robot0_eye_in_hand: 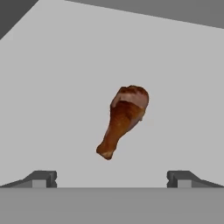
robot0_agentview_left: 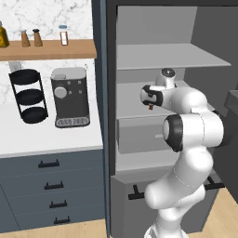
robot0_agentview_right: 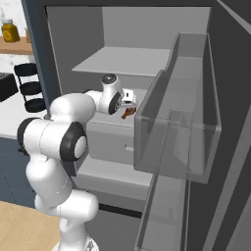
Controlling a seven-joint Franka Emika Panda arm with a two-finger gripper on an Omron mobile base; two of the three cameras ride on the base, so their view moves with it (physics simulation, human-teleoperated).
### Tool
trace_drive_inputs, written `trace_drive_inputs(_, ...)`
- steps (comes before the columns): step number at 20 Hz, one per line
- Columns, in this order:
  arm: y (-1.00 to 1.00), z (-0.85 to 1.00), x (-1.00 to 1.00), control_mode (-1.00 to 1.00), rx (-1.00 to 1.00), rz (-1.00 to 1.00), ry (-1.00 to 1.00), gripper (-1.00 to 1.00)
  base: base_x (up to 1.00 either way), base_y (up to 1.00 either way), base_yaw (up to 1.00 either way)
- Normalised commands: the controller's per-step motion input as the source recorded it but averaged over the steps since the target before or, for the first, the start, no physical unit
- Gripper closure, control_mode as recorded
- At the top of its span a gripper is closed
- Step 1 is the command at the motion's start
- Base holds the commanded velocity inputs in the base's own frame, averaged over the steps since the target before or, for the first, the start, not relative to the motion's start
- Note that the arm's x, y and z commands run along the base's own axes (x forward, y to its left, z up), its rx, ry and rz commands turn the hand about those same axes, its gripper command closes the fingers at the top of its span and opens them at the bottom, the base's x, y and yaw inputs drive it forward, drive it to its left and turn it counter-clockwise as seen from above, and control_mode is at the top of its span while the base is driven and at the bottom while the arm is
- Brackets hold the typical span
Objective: Place one potato and one chicken drumstick in each tupperware on the nearby counter, to pack two identical lunches.
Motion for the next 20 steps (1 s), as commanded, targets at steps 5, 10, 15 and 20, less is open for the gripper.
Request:
trace_drive_inputs(5, -0.08, -0.19, 0.05, -1.00, 0.04, 0.00, 0.01, -1.00, 0.00, 0.00, 0.00)
trace_drive_inputs(10, -0.13, -0.22, 0.20, -1.00, 0.05, 0.00, 0.03, -1.00, 0.00, 0.00, 0.00)
trace_drive_inputs(15, -0.12, -0.09, 0.41, -1.00, 0.01, 0.00, 0.01, -1.00, 0.00, 0.00, 0.00)
trace_drive_inputs(20, -0.01, -0.02, 0.43, -1.00, 0.00, 0.00, 0.00, -1.00, 0.00, 0.00, 0.00)
